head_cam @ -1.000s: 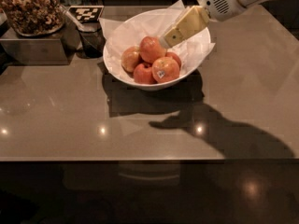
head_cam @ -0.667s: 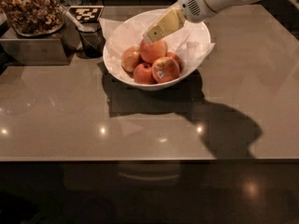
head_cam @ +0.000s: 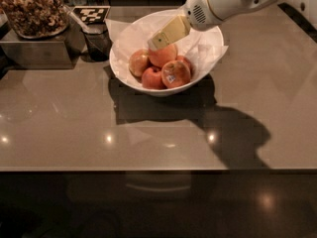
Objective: Pick apple from white bowl
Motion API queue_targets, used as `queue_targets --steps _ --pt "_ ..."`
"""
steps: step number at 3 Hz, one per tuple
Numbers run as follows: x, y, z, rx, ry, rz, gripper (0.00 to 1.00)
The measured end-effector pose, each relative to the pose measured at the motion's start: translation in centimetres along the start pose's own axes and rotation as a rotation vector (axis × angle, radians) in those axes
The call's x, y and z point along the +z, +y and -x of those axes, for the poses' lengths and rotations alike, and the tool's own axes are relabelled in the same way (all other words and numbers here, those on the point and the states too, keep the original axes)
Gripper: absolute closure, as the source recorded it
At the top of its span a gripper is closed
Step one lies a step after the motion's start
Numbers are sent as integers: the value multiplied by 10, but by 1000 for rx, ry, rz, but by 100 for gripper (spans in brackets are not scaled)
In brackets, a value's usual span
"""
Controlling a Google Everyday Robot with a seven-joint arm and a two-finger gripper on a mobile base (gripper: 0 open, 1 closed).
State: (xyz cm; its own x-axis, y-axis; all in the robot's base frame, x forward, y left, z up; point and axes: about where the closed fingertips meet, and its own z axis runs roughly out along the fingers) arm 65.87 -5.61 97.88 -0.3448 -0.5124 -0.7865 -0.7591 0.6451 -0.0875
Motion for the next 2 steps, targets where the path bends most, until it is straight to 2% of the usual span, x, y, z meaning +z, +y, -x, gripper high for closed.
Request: queue_targets --steps 1,2 --pt "15 7 -10 64 14 5 0" --pt "28 14 -16 83 34 7 0"
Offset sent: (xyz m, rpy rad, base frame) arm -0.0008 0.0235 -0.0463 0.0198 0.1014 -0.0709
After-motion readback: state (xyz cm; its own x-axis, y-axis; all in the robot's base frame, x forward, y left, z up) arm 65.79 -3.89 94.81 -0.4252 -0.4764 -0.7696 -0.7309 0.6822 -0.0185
